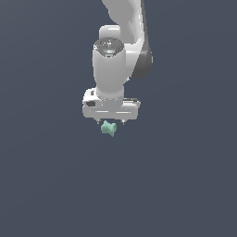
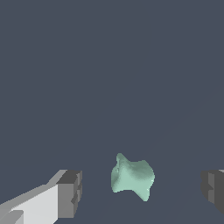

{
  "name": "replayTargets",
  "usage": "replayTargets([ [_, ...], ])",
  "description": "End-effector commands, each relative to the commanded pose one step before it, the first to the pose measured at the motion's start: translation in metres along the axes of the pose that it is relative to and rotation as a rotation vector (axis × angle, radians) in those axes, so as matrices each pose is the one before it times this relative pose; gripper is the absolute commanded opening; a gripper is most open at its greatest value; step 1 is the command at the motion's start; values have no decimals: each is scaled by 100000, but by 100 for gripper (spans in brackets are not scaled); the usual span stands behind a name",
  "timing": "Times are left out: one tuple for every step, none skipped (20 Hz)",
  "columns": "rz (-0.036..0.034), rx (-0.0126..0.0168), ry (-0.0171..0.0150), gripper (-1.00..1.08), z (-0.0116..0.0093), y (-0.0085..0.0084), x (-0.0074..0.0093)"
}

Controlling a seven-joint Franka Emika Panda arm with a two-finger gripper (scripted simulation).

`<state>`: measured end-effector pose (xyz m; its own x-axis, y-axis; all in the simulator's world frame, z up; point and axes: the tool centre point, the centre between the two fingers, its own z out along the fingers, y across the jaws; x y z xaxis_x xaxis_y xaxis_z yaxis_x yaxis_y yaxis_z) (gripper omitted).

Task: Pick up the object and move it to a goal position.

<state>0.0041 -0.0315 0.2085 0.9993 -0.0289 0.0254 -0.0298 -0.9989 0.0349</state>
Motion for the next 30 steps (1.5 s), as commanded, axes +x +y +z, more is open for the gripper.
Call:
replayTargets([
  [-341, 11, -101, 100, 61, -86, -32],
  [-384, 9, -13, 100, 42, 1, -20],
  [-478, -6, -8, 100, 45, 34, -27],
  [-606, -7, -11, 100, 57, 37, -34],
  [-737, 0, -16, 100, 73, 34, -41],
  [-859, 6, -22, 100, 87, 30, -48],
  [-986, 11, -26, 100, 101, 26, -54],
  [-1104, 15, -30, 100, 114, 28, -61],
  [-1217, 17, -32, 100, 126, 30, -68],
  [-1335, 18, -34, 100, 136, 33, -76],
  [-1451, 19, -36, 100, 147, 39, -84],
  [-1562, 20, -38, 100, 158, 41, -92],
  [-1688, 24, -41, 100, 170, 41, -100],
  [-1816, 29, -43, 100, 183, 40, -109],
  [-1935, 33, -45, 100, 194, 39, -117],
  [-2055, 36, -46, 100, 205, 39, -126],
  [-2181, 41, -47, 100, 216, 38, -136],
  [-2308, 46, -48, 100, 228, 36, -146],
  [-2435, 51, -49, 100, 239, 32, -155],
  [-2517, 56, -48, 100, 246, 28, -162],
  [-2528, 59, -45, 100, 246, 22, -164],
  [-2529, 62, -42, 100, 244, 16, -166],
  [-2529, 65, -40, 100, 243, 11, -167],
  [-2530, 67, -36, 100, 242, 5, -168],
  [-2531, 70, -33, 100, 240, -1, -169],
  [-2532, 72, -30, 100, 239, -7, -170],
  [-2534, 74, -27, 100, 238, -14, -170],
  [-2534, 77, -23, 100, 236, -19, -171],
  [-2535, 79, -20, 100, 235, -25, -171],
  [-2537, 81, -16, 100, 234, -32, -170],
])
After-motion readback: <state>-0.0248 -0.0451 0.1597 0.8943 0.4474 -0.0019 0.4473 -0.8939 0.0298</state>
